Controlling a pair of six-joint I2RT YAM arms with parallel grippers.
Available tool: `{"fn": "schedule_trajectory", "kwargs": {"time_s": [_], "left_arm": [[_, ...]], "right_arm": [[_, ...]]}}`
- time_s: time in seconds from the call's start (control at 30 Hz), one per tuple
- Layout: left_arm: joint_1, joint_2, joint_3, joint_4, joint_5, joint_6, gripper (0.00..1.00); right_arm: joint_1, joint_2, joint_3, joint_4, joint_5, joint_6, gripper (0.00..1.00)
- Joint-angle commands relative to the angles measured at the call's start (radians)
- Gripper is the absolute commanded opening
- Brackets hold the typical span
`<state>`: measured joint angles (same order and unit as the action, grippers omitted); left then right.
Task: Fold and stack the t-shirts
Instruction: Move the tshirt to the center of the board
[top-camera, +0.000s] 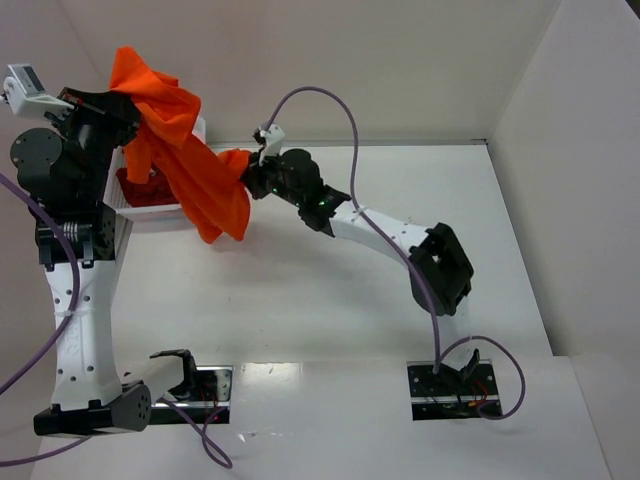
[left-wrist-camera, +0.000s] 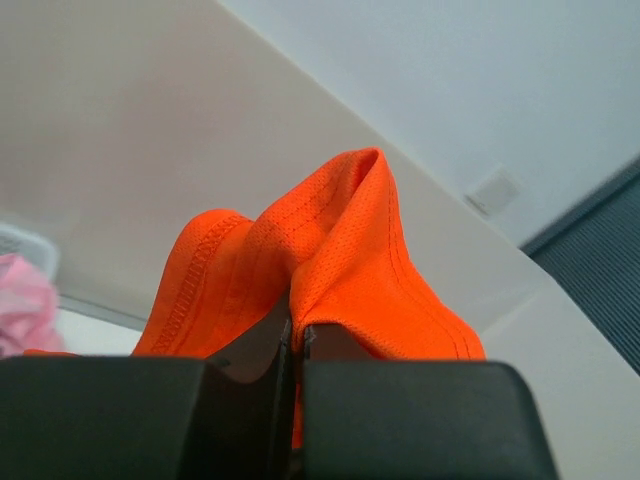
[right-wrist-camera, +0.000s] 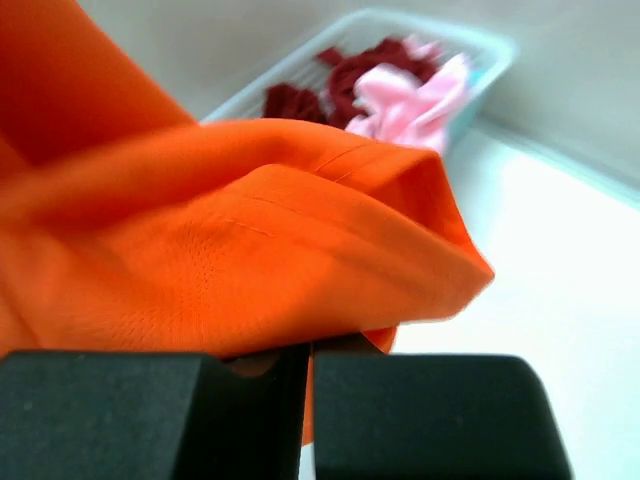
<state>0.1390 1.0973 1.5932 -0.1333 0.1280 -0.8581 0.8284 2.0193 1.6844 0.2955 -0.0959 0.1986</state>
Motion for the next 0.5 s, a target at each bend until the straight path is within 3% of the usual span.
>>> {"fn": "schedule_trajectory", "kwargs": {"time_s": [0.0, 0.2, 0.47], "left_arm": [[-0.001, -0.024, -0.057, 0.008, -0.197, 0.135, 0.0], [-0.001, -0.065, -0.202, -0.012, -0.454, 0.255, 0.0], [-0.01, -0.085, -0.294, 0.026, -0.387, 0.21, 0.03]], "right_arm": [[-0.038, -0.215, -0.008, -0.005, 0.16, -0.094, 0.02], [-0.143, -0.542, -0.109, -0.09, 0.335, -0.16, 0.02], [-0.143, -0.749, -0.156, -0.156, 0.447, -0.228, 0.02]]}}
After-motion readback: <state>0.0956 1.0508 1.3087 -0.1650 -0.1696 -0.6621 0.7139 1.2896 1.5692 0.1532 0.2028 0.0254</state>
